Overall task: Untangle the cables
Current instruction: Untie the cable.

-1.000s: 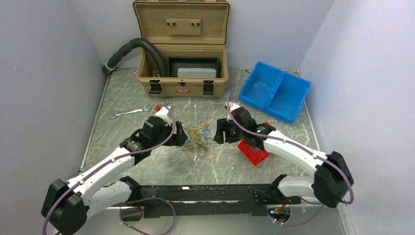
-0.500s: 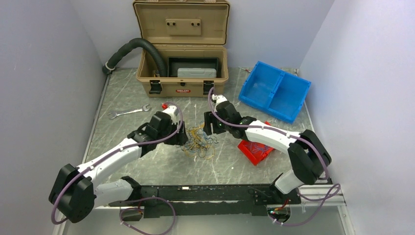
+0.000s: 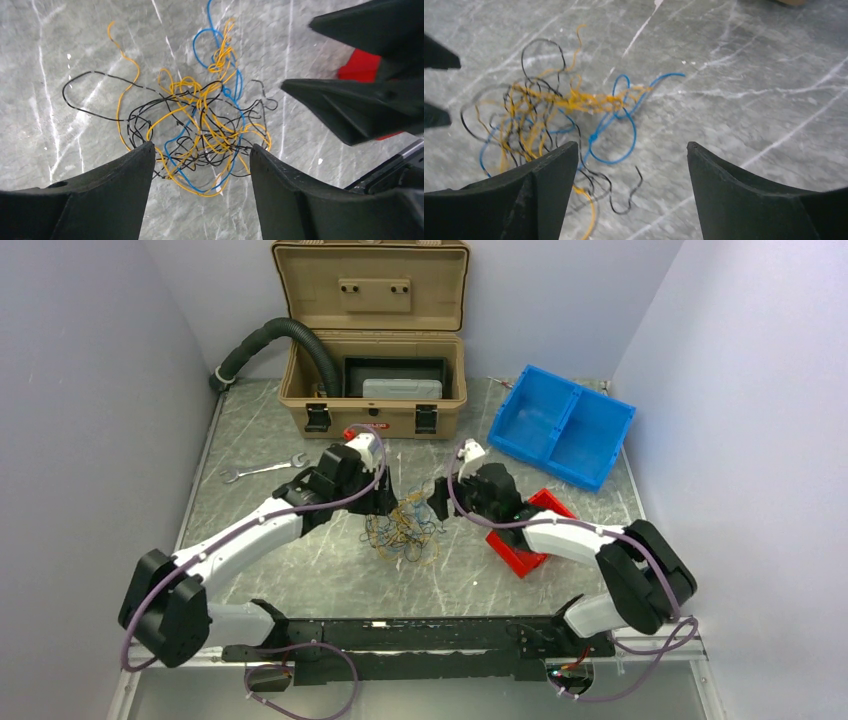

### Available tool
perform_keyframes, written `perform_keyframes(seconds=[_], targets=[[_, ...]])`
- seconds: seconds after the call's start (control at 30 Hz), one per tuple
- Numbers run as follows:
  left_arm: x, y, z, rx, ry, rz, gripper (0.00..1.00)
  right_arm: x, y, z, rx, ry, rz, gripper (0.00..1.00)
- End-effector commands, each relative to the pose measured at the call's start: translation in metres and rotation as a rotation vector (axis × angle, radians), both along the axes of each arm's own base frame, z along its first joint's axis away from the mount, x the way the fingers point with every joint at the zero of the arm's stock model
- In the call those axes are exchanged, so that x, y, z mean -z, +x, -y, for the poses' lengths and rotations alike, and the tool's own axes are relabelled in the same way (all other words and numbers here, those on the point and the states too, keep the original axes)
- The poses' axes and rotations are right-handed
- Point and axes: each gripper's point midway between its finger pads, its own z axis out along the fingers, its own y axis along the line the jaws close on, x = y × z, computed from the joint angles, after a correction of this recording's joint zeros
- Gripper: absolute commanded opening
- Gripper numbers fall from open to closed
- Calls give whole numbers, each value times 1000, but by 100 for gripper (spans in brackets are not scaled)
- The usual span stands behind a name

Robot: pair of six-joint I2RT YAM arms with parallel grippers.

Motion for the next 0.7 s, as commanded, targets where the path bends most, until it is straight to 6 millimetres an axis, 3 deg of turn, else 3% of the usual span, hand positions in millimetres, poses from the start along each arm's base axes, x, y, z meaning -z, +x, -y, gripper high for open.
perform_keyframes(seconds=[0.0,0.13,0.2,0.33,0.43,0.53,0.67], targets=[[1,9,12,37,-8,-2,72,-47,3,-9,-140,77,296,83],[8,14,17,44,-2,-17,69,-22,13,-21,-271,-103,191,78],[12,15,19,51,3,-24,64,-21,18,-24,-286,-111,220,77],[17,16,21,58,13,-40,48,-24,21,-20,-308,-122,384,77],[19,14,19,58,16,-40,36,-8,24,-26,-392,-174,361,74],[18,12,19,68,10,-32,33,5,19,-37,-494,-187,334,74],[14,12,20,77,8,-25,31,8,14,-46,-561,-143,360,75]])
